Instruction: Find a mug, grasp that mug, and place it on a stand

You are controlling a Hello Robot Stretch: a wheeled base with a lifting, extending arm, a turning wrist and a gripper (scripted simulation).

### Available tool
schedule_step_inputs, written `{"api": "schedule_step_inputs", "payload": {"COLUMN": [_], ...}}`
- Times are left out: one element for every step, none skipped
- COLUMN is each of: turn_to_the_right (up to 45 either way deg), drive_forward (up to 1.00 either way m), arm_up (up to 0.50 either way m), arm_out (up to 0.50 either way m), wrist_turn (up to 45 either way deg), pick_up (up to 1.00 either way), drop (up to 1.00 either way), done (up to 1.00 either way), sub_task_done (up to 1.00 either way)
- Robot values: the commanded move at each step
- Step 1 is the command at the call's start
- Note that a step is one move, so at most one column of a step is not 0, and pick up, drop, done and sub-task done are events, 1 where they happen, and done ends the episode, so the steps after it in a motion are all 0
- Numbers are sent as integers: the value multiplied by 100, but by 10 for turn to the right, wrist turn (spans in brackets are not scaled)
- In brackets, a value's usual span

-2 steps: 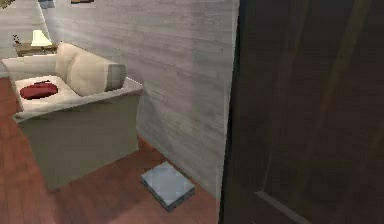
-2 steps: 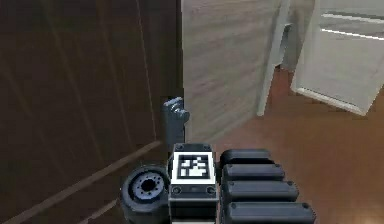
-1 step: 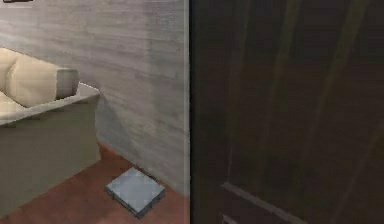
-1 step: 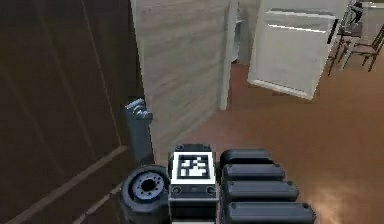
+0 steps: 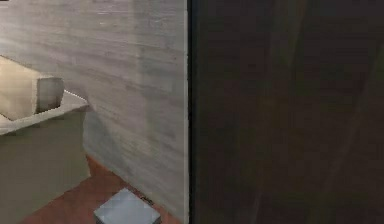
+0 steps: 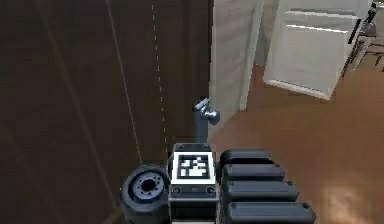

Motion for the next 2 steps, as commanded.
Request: {"api": "schedule_step_inputs", "payload": {"turn_to_the_right": [-450,-60], "drive_forward": [0,0], "arm_up": [0,0], "arm_out": [0,0], "wrist_turn": [0,0], "pick_up": [0,0], "drop": [0,0], "done": [0,0], "sub_task_done": [0,0]}}
